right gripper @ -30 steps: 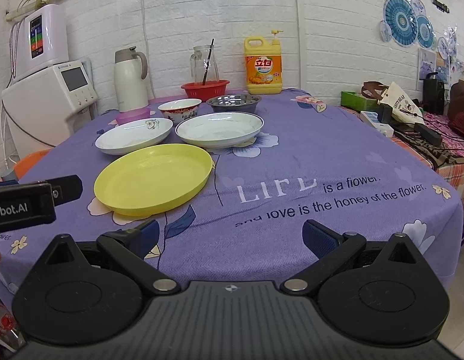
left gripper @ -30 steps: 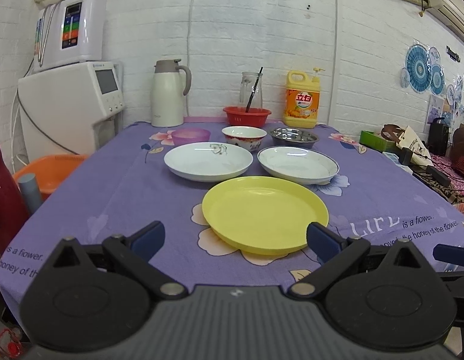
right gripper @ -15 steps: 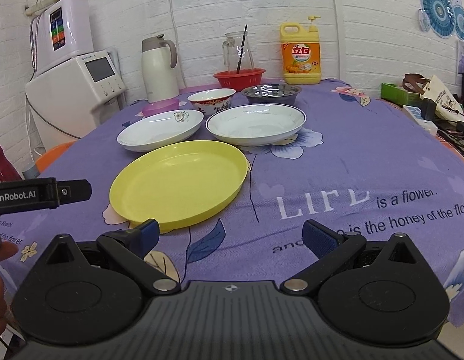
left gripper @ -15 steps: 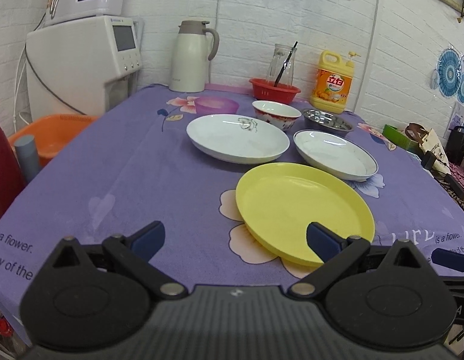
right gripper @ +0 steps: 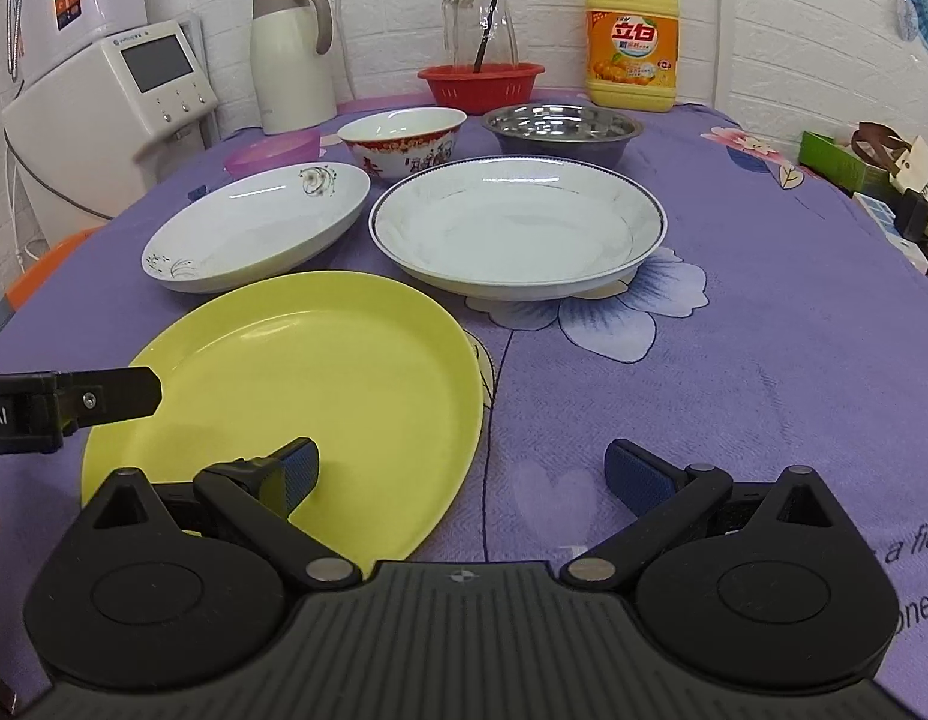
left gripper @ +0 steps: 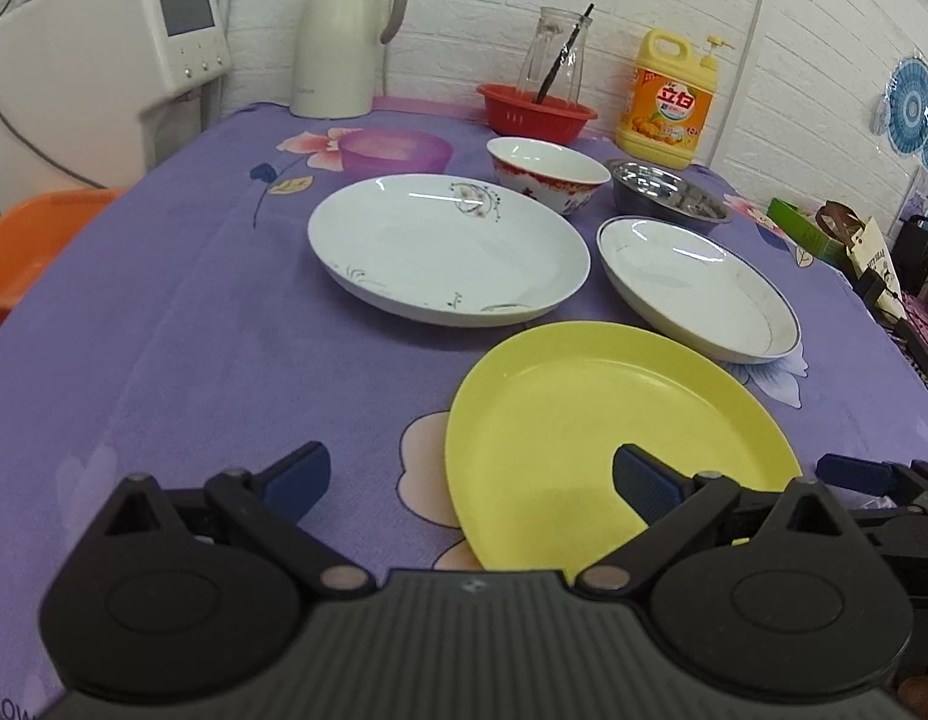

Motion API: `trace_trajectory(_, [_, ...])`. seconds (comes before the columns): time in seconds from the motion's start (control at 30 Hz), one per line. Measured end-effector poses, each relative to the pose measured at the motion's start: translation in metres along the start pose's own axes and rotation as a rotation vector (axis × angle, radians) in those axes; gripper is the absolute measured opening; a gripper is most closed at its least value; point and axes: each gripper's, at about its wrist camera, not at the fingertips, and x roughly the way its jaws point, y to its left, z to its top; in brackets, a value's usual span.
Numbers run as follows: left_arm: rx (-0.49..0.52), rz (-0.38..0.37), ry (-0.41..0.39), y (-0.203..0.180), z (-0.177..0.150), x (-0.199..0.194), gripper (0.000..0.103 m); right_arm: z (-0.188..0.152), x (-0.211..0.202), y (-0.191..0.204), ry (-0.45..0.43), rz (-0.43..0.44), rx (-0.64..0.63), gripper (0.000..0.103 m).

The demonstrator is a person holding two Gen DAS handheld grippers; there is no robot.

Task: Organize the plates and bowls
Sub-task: 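Move the left gripper toward the yellow plastic plate, then grasp the yellow plate rim with the left gripper and lift it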

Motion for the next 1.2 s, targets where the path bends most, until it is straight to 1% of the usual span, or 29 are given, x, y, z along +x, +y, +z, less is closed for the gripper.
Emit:
trace_trajectory(0.07, [0.011, -0.007, 0.016, -0.001, -0.001, 0.005, 0.100, 0.001, 0.003, 0.005, -0.001, -0.019, -0.037, 0.103])
trace_trajectory(0.2, [0.038, -0.026, 0.038, -0.002, -0.002, 0.013, 0.100, 0.000, 0.004, 0.004, -0.016, 0.004, -0.050, 0.103])
trace_trajectory(0.27, [0.031, -0.043, 0.048, 0.000, -0.001, 0.016, 0.100, 0.000, 0.004, 0.002, -0.021, 0.009, -0.054, 0.103])
trace_trajectory(0.4, [0.037, -0.054, 0.036, 0.002, 0.004, 0.017, 0.100, 0.010, 0.006, 0.001, 0.024, 0.013, -0.061, 0.103])
trace_trajectory(0.5, [0.017, -0.074, 0.025, 0.004, 0.007, 0.016, 0.099, 0.012, 0.001, 0.006, -0.011, 0.020, -0.070, 0.103])
trace_trajectory(0.57, [0.019, -0.079, 0.030, 0.001, 0.008, 0.019, 0.097, 0.012, 0.001, 0.010, -0.020, 0.040, -0.081, 0.103])
trace_trajectory(0.63, [0.033, -0.087, 0.041, -0.006, 0.007, 0.022, 0.094, 0.012, 0.006, 0.012, -0.001, 0.062, -0.082, 0.103])
trace_trajectory(0.67, [0.034, -0.097, 0.040, -0.007, 0.006, 0.023, 0.091, 0.012, 0.007, 0.013, 0.001, 0.064, -0.084, 0.103])
trace_trajectory(0.77, [0.039, -0.112, 0.030, -0.011, 0.006, 0.024, 0.090, 0.012, 0.007, 0.015, -0.004, 0.058, -0.105, 0.103])
trace_trajectory(0.8, [0.042, -0.109, 0.025, -0.011, 0.006, 0.025, 0.088, 0.012, 0.007, 0.014, -0.005, 0.062, -0.100, 0.103])
trace_trajectory(0.83, [0.046, -0.101, 0.018, -0.013, 0.005, 0.025, 0.084, 0.011, 0.007, 0.013, -0.008, 0.061, -0.098, 0.103])
trace_trajectory(0.9, [0.057, -0.081, 0.006, -0.017, 0.003, 0.025, 0.080, 0.009, 0.006, 0.013, -0.016, 0.056, -0.094, 0.103])
trace_trajectory(0.93, [0.054, -0.090, 0.002, -0.019, 0.002, 0.024, 0.077, 0.008, 0.006, 0.015, -0.022, 0.053, -0.092, 0.103])
trace_trajectory(1.0, [0.038, -0.098, 0.011, -0.019, 0.002, 0.023, 0.077, 0.006, 0.005, 0.019, -0.029, 0.049, -0.091, 0.103])
trace_trajectory(1.03, [0.049, -0.090, 0.013, -0.020, 0.002, 0.022, 0.077, 0.005, 0.003, 0.023, -0.027, 0.068, -0.093, 0.103])
trace_trajectory(1.07, [0.048, -0.079, 0.015, -0.019, 0.001, 0.020, 0.077, 0.004, 0.002, 0.029, -0.023, 0.060, -0.104, 0.103])
trace_trajectory(1.1, [0.045, -0.071, 0.019, -0.016, 0.000, 0.018, 0.077, 0.003, 0.001, 0.033, -0.025, 0.054, -0.111, 0.103])
trace_trajectory(1.2, [0.013, -0.059, 0.022, 0.000, -0.004, 0.006, 0.077, 0.001, -0.003, 0.044, -0.019, 0.074, -0.104, 0.103])
